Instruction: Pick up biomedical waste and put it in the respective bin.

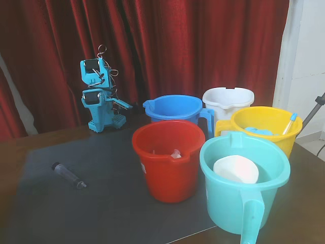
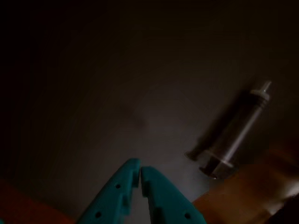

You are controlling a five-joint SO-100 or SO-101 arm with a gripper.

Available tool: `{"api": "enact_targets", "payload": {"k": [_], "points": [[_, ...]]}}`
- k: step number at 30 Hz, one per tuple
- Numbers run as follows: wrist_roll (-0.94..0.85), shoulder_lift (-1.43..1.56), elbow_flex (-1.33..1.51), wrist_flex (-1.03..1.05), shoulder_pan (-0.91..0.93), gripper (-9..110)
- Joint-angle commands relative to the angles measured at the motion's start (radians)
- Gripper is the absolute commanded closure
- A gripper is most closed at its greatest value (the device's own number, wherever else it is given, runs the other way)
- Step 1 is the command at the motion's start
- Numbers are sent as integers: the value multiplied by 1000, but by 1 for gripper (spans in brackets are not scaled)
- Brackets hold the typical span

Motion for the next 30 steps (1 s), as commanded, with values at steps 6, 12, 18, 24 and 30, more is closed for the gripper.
{"api": "enact_targets", "payload": {"k": [6,12,18,24,30], "points": [[3,5,-17,3,5,102],[3,5,-17,3,5,102],[-11,5,-6,-98,5,101],[-92,-5,-5,-584,8,102],[-388,-104,-104,-696,29,101]]}}
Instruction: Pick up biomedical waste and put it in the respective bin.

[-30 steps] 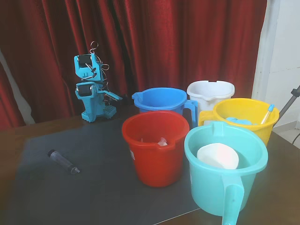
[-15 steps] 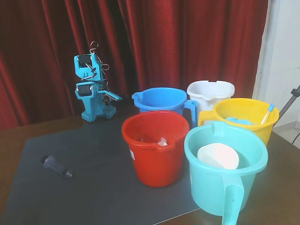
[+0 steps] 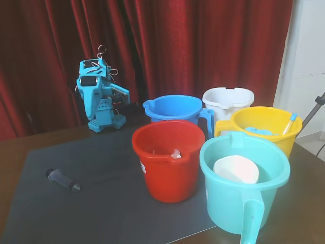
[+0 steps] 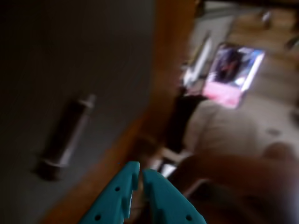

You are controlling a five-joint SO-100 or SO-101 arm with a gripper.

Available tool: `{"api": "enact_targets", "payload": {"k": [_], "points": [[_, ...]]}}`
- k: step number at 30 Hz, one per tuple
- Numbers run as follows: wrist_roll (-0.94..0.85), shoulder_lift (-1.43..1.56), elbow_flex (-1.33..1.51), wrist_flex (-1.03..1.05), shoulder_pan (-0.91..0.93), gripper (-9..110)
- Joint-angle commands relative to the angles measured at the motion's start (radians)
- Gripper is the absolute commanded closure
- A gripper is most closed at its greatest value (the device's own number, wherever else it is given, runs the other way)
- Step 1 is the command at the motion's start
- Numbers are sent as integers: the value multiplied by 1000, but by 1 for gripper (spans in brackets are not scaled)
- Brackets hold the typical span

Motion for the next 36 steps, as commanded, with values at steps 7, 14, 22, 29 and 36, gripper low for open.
{"api": "enact_targets", "payload": {"k": [7,14,22,29,36], "points": [[-15,-948,-890,291,78,101],[336,-1649,-1554,629,80,102],[1127,-1726,-1712,744,127,101],[1683,-1735,-1707,854,242,102],[1578,-1730,-1710,865,278,101]]}}
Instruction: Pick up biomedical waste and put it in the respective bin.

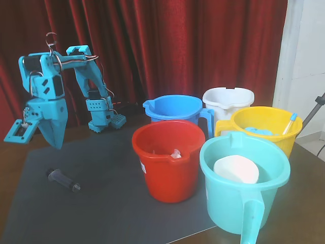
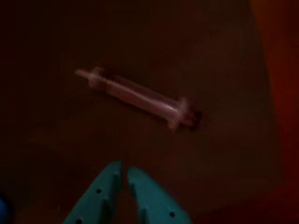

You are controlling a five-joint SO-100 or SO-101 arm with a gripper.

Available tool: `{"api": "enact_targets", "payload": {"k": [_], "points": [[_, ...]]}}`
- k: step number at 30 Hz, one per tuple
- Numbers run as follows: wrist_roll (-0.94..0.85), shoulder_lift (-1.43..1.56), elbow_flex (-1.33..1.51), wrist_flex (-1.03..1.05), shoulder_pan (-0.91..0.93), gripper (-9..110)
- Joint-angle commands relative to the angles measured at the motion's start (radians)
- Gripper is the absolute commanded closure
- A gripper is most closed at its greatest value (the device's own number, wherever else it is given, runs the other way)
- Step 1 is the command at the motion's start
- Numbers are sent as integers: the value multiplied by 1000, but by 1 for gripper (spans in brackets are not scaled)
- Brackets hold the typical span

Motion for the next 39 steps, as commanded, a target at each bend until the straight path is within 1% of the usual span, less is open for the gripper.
{"api": "enact_targets", "payload": {"k": [1,3,6,8,10,14,16,21,32,39], "points": [[-204,8,-58,-11,2,100],[-353,8,-63,-29,2,95],[-454,8,-51,-81,2,84],[-509,5,-49,-106,2,79],[-598,2,-40,-152,0,77],[-885,-21,-2,-256,-40,74],[-956,-32,-2,-259,-46,74],[-1025,-40,0,-252,-46,75],[-1025,-23,202,-232,-46,75],[-1025,-23,258,-242,-46,75]]}}
